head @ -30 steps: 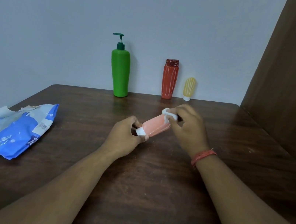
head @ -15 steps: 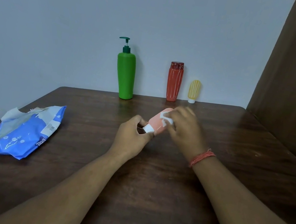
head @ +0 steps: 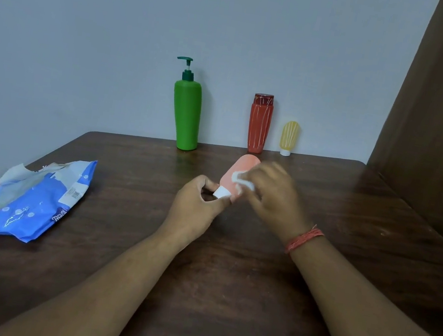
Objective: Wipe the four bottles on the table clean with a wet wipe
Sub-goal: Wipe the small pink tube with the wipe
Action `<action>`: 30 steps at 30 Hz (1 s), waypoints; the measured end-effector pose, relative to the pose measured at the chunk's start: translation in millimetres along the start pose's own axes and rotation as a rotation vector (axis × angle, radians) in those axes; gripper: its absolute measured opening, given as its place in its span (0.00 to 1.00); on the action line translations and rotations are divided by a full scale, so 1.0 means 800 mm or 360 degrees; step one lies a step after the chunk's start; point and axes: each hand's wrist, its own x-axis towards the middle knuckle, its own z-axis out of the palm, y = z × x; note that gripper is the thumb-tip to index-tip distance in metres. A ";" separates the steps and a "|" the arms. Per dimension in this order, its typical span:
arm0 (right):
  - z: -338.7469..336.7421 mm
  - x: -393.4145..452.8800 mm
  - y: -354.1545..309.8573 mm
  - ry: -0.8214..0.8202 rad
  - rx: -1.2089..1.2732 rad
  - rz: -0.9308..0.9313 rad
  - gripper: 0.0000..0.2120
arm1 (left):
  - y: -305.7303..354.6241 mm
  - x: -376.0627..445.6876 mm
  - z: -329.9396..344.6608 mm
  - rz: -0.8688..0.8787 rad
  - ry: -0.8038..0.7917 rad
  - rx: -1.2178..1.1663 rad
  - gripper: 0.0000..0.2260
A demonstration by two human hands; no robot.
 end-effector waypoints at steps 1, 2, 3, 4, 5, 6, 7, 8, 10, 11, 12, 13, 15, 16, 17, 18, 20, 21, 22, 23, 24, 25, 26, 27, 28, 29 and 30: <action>-0.003 0.001 0.004 0.0095 -0.0023 0.0112 0.08 | 0.001 0.000 0.001 -0.0008 -0.0004 -0.0018 0.12; -0.005 0.001 0.005 0.0157 -0.0025 0.0197 0.08 | 0.002 -0.001 0.003 -0.0013 -0.0007 -0.0029 0.12; -0.005 -0.001 0.004 0.0159 -0.0005 0.0204 0.08 | 0.003 -0.002 0.003 -0.0017 -0.0007 -0.0044 0.12; -0.003 -0.002 0.000 0.0101 0.0025 0.0137 0.08 | 0.002 -0.002 0.003 -0.0017 -0.0003 -0.0061 0.12; 0.000 -0.004 -0.003 0.0018 0.0045 0.0037 0.08 | 0.002 -0.002 0.002 -0.0017 0.0001 -0.0068 0.13; 0.002 -0.005 -0.004 -0.0025 0.0041 -0.0044 0.07 | 0.001 -0.003 0.000 -0.0014 0.0000 -0.0068 0.13; 0.002 -0.004 -0.001 -0.0005 0.0022 -0.0056 0.07 | 0.000 -0.002 0.000 -0.0006 -0.0008 -0.0059 0.14; 0.000 -0.001 0.005 0.0068 0.0000 0.0019 0.07 | -0.001 -0.002 0.000 0.0004 -0.0023 -0.0035 0.14; -0.008 0.001 0.017 0.0283 -0.0042 0.0278 0.07 | -0.001 -0.002 0.003 0.0025 -0.0065 0.0043 0.12; -0.011 0.000 0.018 0.0346 -0.0049 0.0370 0.07 | -0.001 -0.002 0.005 0.0033 -0.0078 0.0078 0.12; -0.011 -0.002 0.017 0.0354 -0.0032 0.0391 0.07 | -0.001 -0.002 0.007 0.0035 -0.0077 0.0098 0.11; -0.010 -0.004 0.013 0.0307 0.0006 0.0336 0.07 | -0.001 -0.002 0.006 0.0036 -0.0066 0.0100 0.11; -0.004 -0.005 0.005 0.0135 0.0060 0.0155 0.08 | -0.004 0.000 0.003 0.0038 -0.0035 0.0081 0.11; -0.003 -0.003 0.006 0.0108 0.0053 0.0128 0.08 | -0.004 0.000 0.002 0.0038 -0.0034 0.0085 0.11; -0.003 0.000 0.010 0.0143 0.0037 0.0186 0.08 | -0.003 0.000 0.001 0.0043 -0.0047 0.0105 0.11; -0.006 0.003 0.014 0.0225 0.0012 0.0305 0.08 | -0.003 -0.001 0.002 0.0053 -0.0064 0.0141 0.11; -0.011 0.004 0.017 0.0324 -0.0032 0.0510 0.09 | -0.003 -0.002 0.005 0.0073 -0.0079 0.0214 0.11; -0.011 0.003 0.014 0.0299 -0.0024 0.0490 0.09 | -0.003 -0.002 0.005 0.0072 -0.0068 0.0228 0.11; -0.009 0.001 0.009 0.0238 -0.0008 0.0394 0.09 | -0.004 -0.001 0.005 0.0070 -0.0054 0.0217 0.11; -0.007 -0.001 0.004 0.0152 0.0008 0.0274 0.08 | -0.005 0.001 0.005 0.0066 -0.0038 0.0193 0.11; -0.005 -0.002 0.000 0.0077 0.0005 0.0174 0.08 | -0.006 0.002 0.004 0.0065 -0.0026 0.0182 0.11; -0.005 -0.001 0.001 0.0051 -0.0023 0.0143 0.08 | -0.006 0.003 0.003 0.0071 -0.0021 0.0186 0.11; -0.005 0.002 0.005 0.0088 -0.0059 0.0195 0.08 | -0.004 0.002 0.003 0.0077 -0.0028 0.0202 0.11; -0.007 0.005 0.010 0.0173 -0.0088 0.0293 0.08 | -0.002 0.000 0.004 0.0080 -0.0038 0.0218 0.11; -0.010 0.006 0.015 0.0255 -0.0088 0.0397 0.09 | -0.001 -0.001 0.005 0.0081 -0.0044 0.0225 0.11; -0.012 0.005 0.015 0.0287 -0.0052 0.0450 0.09 | 0.000 -0.002 0.006 0.0077 -0.0042 0.0220 0.11; -0.011 0.002 0.013 0.0262 0.0000 0.0429 0.09 | 0.000 -0.002 0.006 0.0068 -0.0027 0.0200 0.11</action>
